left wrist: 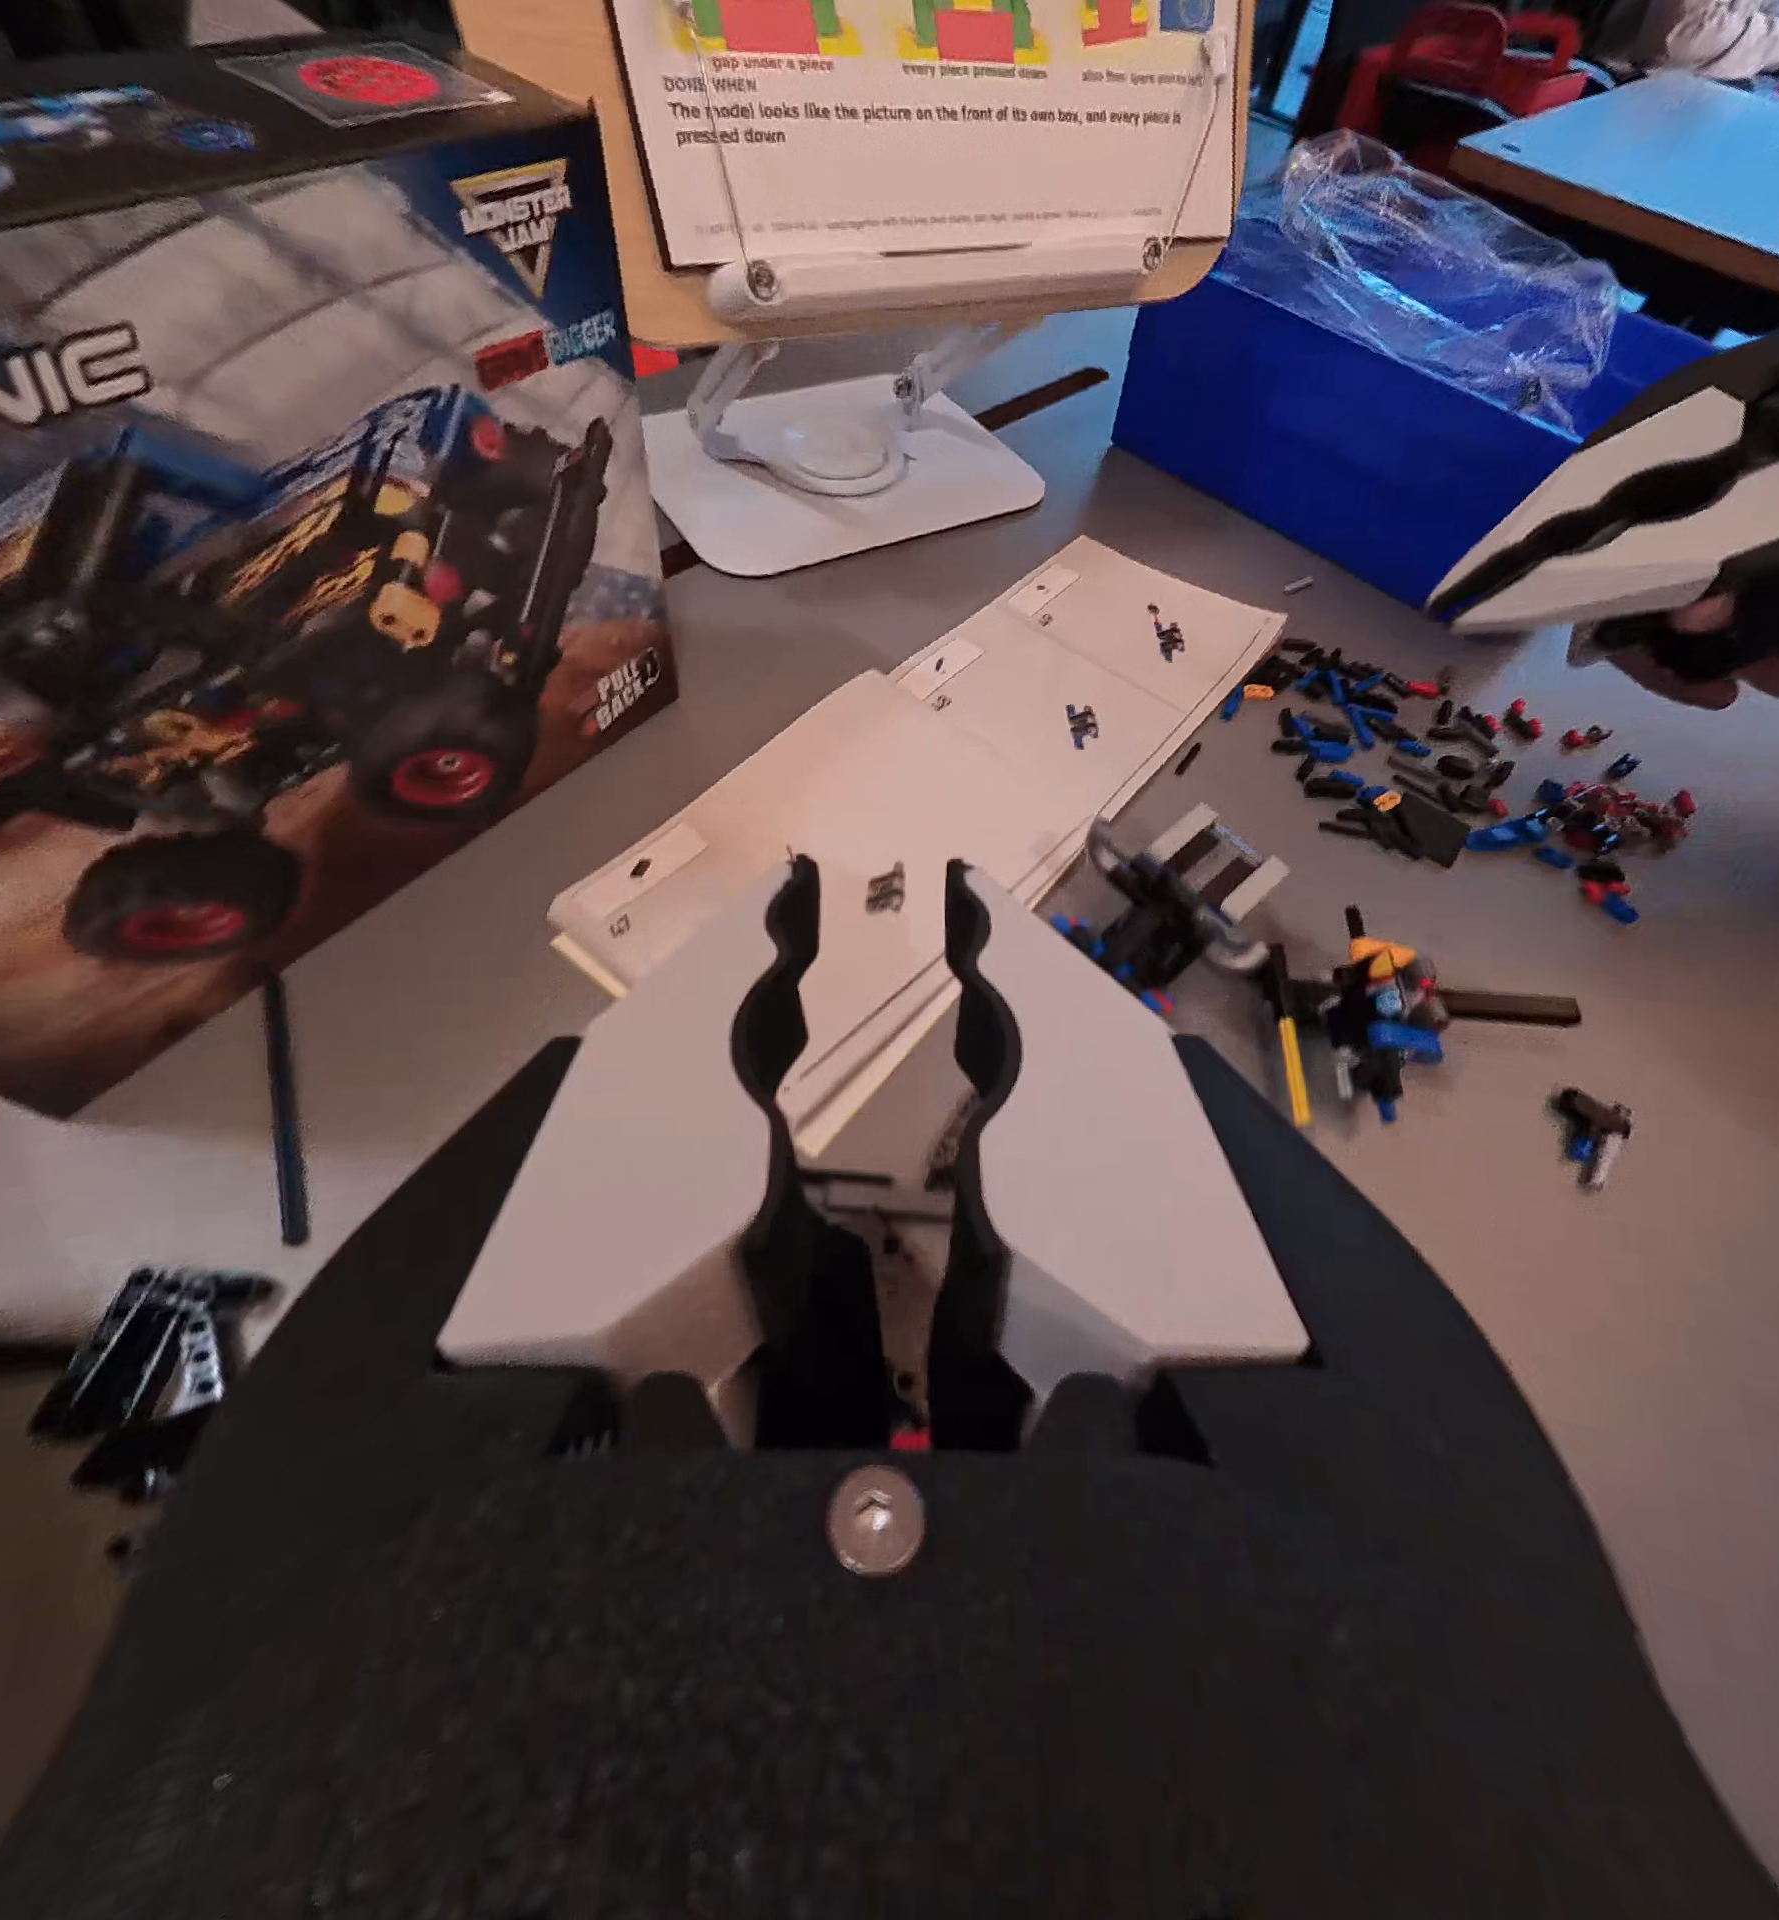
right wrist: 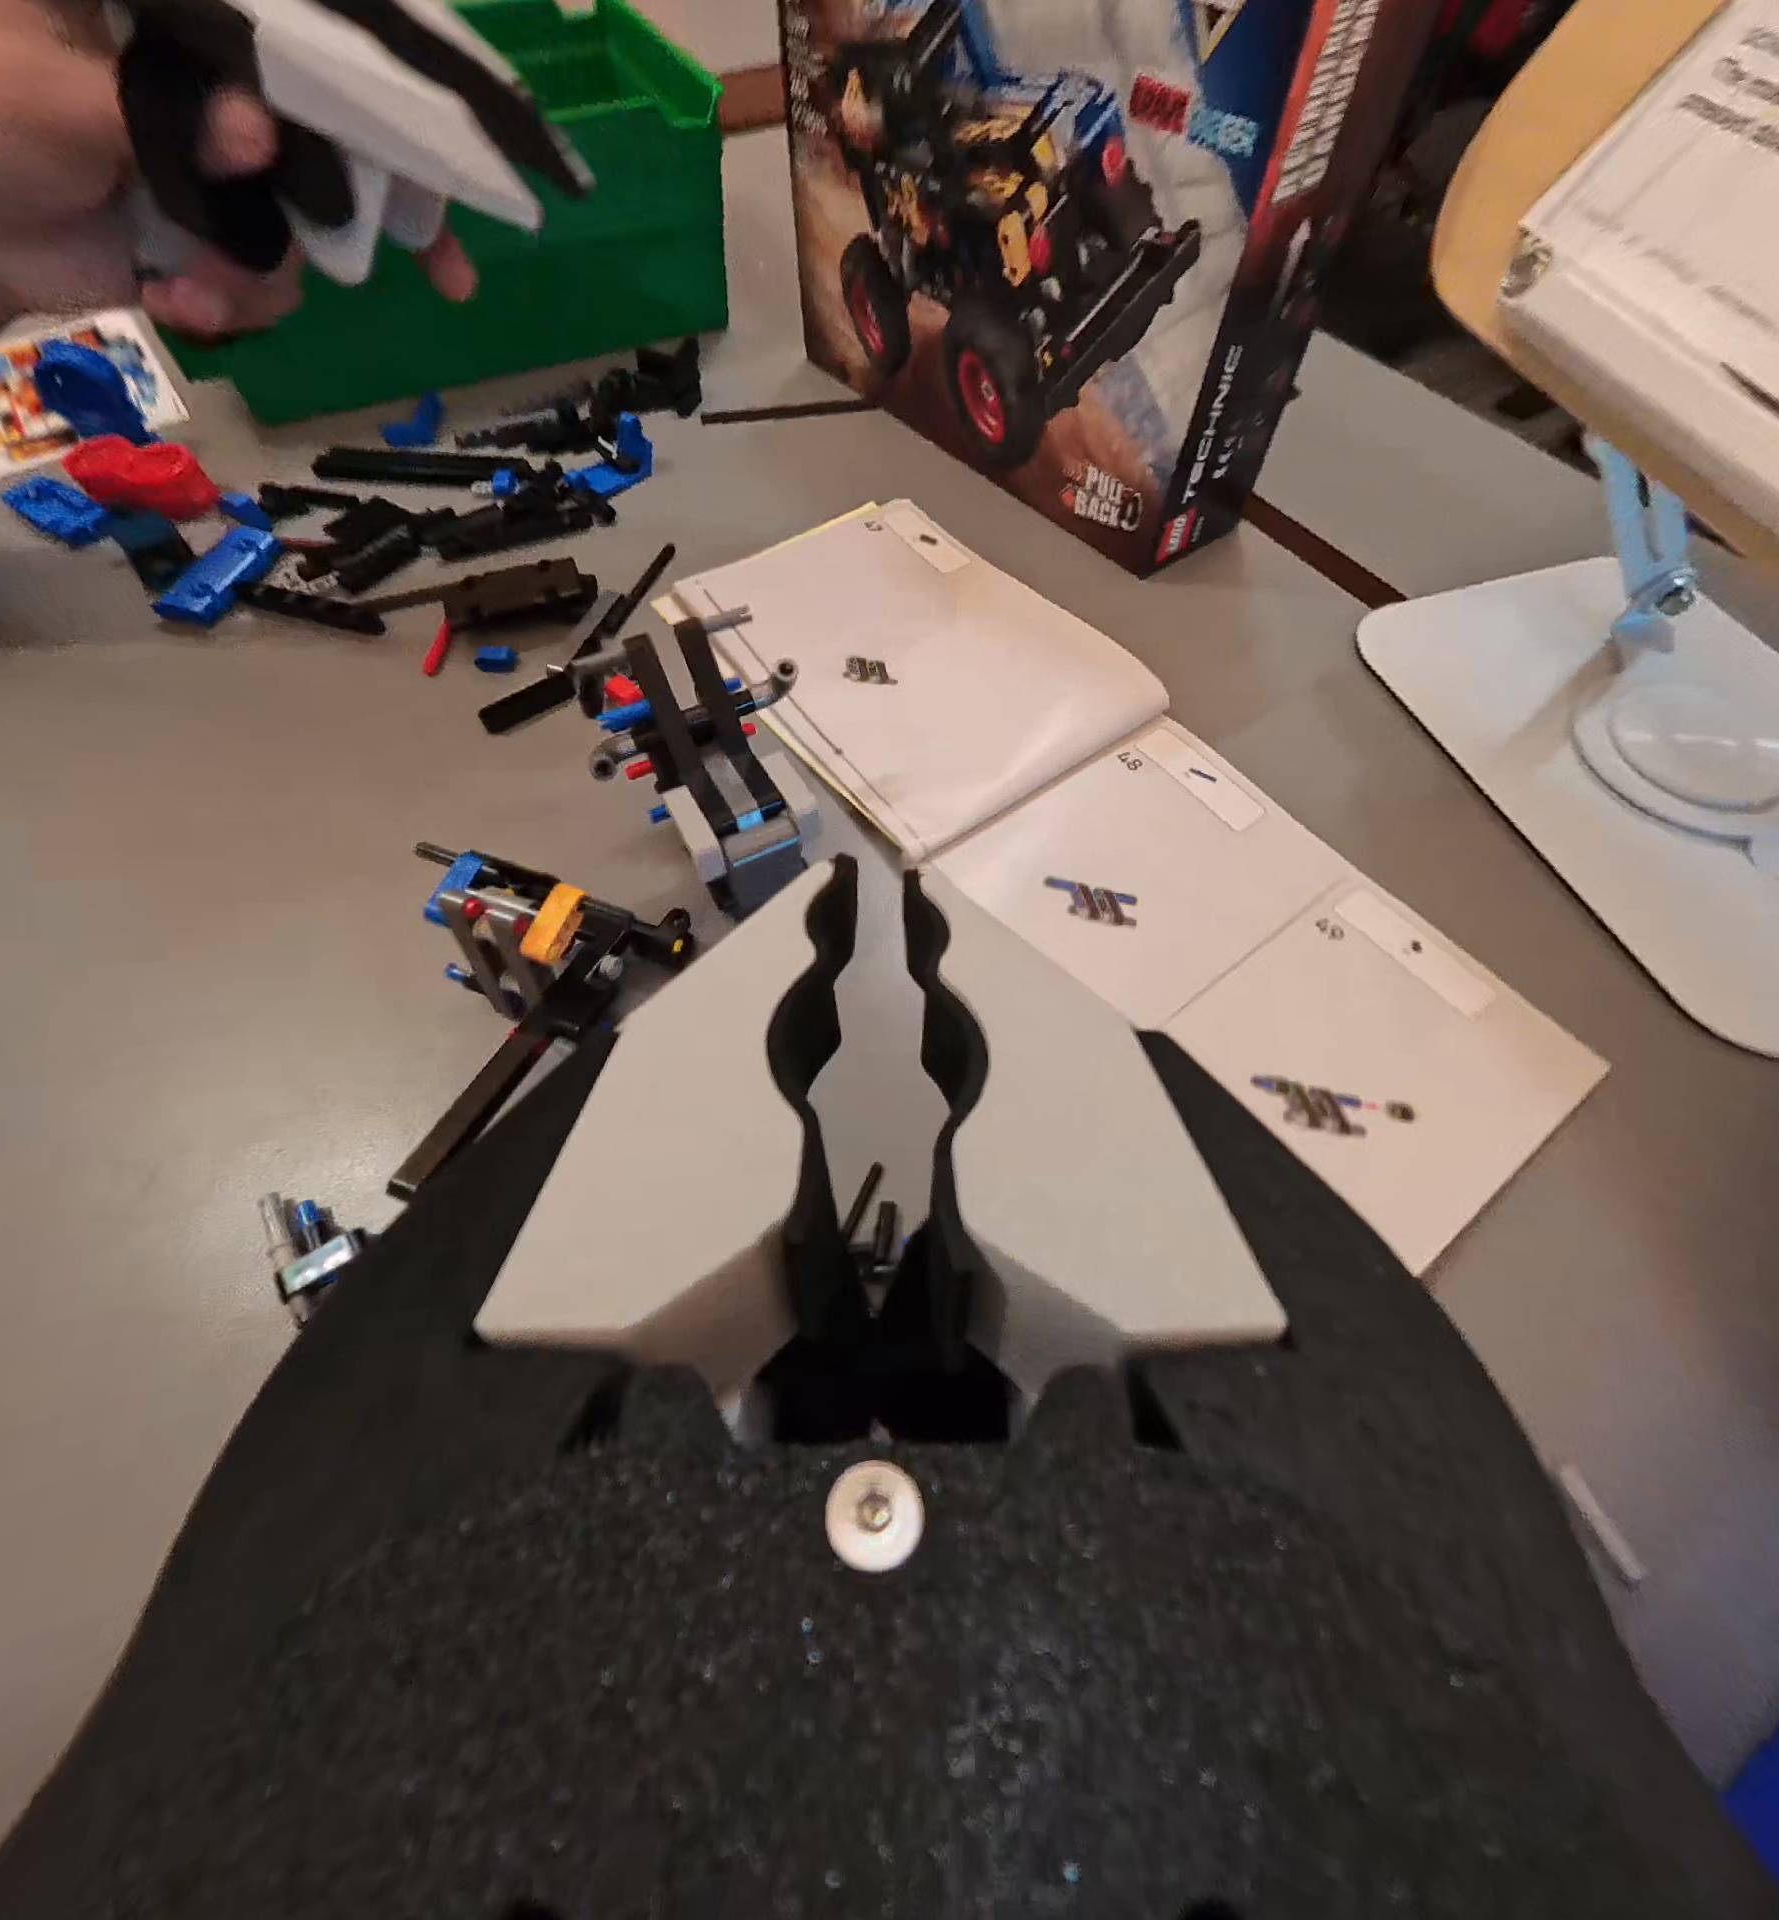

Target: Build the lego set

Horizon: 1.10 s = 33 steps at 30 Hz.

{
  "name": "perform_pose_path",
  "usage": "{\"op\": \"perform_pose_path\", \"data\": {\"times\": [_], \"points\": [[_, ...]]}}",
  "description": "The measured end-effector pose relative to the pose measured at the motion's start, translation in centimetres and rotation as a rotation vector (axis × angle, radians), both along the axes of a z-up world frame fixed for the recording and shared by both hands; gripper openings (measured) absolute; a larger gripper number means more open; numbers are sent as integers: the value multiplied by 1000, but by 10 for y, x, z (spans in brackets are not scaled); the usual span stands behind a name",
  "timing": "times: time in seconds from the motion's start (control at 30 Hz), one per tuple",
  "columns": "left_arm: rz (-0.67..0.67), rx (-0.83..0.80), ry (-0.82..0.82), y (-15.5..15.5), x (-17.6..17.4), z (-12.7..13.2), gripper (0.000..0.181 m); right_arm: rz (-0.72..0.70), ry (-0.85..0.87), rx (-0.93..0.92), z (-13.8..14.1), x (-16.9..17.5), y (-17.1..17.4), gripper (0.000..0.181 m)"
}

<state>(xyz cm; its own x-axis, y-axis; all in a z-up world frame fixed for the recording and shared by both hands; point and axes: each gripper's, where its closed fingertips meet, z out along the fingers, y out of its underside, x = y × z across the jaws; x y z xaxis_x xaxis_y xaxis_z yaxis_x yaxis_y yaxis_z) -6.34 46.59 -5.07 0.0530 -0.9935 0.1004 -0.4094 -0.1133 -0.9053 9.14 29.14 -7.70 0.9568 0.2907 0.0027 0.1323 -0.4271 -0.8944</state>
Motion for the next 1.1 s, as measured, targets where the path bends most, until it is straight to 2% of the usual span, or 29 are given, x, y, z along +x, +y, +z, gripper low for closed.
{"op": "perform_pose_path", "data": {"times": [0.03, 0.1, 0.17, 0.3, 0.4, 0.53, 0.83, 1.1], "points": [[10, 18, -3, -1, -7, -6, 22, -16, 17, 21, -4, 2, -4, 8], [28, 64, 8, -1, -12, -22, 24, -50, 32, 56, -15, 7, -5, 10], [24, 100, 9, -2, -10, -33, 13, -70, 33, 26, -29, 11, -2, 15], [22, 94, 47, -5, -3, -54, 15, -62, -8, 51, -31, 11, 0, 17], [3, 27, 109, -8, -2, -74, 15, -89, -16, 23, -41, 17, -2, 17], [-1, 19, 126, -4, -5, -76, 15, -89, 15, 6, -43, 21, -3, 16], [14, 55, 145, 4, -9, -78, 15, -185, -71, 7, -42, 49, -7, 13], [22, 59, 137, 8, -13, -74, 14, -322, -90, 72, -14, 85, -20, 14]]}}
